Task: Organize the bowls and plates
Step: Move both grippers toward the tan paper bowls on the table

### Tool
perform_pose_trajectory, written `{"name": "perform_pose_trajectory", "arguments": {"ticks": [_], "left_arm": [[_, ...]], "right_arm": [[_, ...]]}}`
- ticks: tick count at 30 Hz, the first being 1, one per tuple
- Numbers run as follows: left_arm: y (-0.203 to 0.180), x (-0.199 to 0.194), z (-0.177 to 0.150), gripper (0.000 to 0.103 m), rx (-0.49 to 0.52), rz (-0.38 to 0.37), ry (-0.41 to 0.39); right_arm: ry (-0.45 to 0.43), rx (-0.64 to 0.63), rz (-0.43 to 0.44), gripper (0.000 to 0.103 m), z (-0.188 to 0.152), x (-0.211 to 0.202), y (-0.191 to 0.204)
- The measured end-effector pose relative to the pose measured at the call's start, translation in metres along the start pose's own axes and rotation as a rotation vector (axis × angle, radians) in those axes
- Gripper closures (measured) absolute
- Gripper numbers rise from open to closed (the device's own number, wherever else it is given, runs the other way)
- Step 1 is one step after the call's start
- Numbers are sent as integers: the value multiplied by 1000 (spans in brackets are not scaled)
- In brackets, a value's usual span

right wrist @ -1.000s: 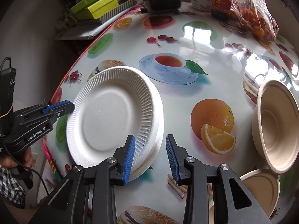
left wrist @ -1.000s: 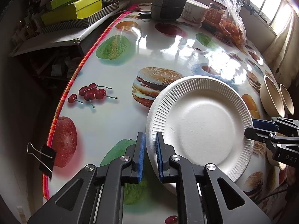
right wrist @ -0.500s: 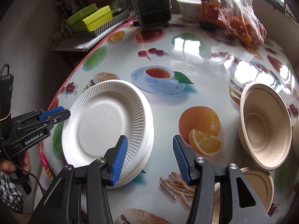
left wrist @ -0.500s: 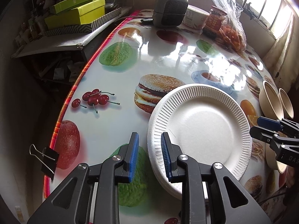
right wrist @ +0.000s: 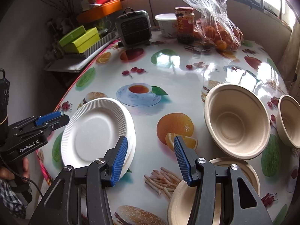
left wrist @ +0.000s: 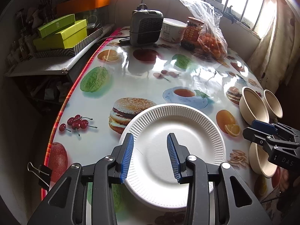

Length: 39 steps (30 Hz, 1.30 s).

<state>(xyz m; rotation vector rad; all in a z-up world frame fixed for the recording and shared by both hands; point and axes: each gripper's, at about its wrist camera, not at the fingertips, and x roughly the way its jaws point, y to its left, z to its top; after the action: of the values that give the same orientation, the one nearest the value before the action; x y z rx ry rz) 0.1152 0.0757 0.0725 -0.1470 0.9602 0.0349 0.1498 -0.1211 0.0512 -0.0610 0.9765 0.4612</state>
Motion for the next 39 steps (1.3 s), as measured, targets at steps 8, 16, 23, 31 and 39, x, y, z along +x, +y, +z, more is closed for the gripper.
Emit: {"name": "perform_pose_trajectory", "arguments": {"ticks": [8,16,23,31,39], "left_arm": [[-37,0,18,65,65,-70,-16],[-74,4,30,65,124,-122,-16],[-105,13,38,65,162,-169,-3],[-140,27,45,65,191,-226,9],[-163,49,59,65,188,-257,34]], "right_arm": [[-58,65,-47,52,-3,-24,-24],[-84,124,-90,52,-10,-39,-49],[-128,171,-143,52,-15,-55,-76],[-145,247,-186,52,-25,-62,-113],[-154,295,-204,52,-25,-60,-148]]}}
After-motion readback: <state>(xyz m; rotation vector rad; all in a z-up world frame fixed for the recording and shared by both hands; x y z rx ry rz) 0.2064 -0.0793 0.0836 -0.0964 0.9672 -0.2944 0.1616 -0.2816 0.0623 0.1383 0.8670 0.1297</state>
